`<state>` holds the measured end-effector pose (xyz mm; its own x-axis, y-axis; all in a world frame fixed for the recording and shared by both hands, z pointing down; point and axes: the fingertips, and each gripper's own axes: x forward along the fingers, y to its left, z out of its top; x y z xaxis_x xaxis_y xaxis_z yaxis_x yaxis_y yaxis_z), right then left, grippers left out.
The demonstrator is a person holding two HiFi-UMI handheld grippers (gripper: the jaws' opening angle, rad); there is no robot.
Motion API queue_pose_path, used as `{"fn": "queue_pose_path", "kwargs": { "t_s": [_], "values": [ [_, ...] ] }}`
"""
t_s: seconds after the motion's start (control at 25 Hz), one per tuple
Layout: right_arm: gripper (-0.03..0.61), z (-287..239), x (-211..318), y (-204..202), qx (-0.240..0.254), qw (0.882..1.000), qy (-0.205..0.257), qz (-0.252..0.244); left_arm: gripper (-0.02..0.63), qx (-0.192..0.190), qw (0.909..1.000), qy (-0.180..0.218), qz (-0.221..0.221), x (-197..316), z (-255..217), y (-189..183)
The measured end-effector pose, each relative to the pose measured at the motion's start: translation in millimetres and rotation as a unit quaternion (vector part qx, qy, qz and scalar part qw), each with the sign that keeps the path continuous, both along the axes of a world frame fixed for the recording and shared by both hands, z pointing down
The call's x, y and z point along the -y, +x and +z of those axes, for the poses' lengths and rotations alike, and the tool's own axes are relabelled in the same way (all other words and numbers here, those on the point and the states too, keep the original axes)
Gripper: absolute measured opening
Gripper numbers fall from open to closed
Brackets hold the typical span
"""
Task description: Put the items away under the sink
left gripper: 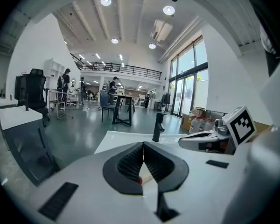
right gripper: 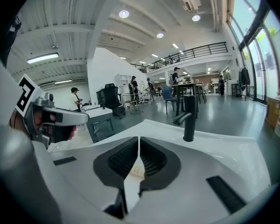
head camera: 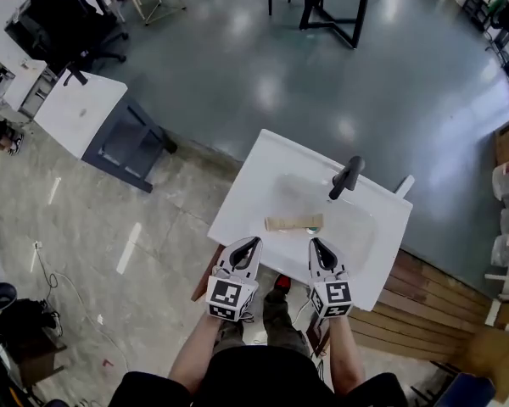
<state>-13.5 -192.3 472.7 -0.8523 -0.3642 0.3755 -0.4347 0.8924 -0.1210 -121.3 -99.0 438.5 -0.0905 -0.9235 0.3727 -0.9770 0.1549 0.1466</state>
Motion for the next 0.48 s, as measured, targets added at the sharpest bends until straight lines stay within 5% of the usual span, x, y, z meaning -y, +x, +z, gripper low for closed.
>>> {"fn": "queue_pose_path", "kwargs": {
  "t_s": [0.48],
  "values": [
    [0.038, 63, 29, -46, -0.042, 0.995, -0.028, -0.081, 0.009, -0.023, 0.9976, -0.038, -0.053, 12, 49, -26]
  ]
}}
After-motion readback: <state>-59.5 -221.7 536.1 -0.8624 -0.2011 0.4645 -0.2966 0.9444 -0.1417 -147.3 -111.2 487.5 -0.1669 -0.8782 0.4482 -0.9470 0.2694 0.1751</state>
